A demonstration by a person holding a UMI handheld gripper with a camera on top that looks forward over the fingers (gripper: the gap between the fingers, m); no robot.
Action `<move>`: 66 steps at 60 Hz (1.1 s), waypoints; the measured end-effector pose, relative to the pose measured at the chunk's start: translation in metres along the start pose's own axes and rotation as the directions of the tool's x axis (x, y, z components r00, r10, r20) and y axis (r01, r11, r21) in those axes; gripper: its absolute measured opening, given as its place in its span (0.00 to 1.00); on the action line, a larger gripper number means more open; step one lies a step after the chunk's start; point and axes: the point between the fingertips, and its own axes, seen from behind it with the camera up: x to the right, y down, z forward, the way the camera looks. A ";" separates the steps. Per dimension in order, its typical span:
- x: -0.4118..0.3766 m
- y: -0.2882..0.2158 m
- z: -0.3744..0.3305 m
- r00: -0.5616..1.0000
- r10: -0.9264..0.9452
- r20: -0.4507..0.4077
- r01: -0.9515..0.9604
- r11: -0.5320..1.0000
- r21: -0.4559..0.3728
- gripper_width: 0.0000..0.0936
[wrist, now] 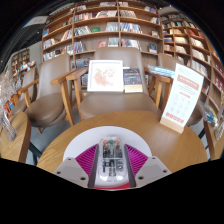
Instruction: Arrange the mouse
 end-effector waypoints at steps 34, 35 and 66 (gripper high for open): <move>0.020 0.005 -0.137 0.999 -0.045 -0.015 0.046 0.996 0.082 0.88; 0.021 0.008 -0.149 0.998 -0.051 -0.021 0.053 0.994 0.091 0.88; 0.044 0.159 -0.427 1.000 -0.010 -0.010 0.010 0.996 0.084 0.89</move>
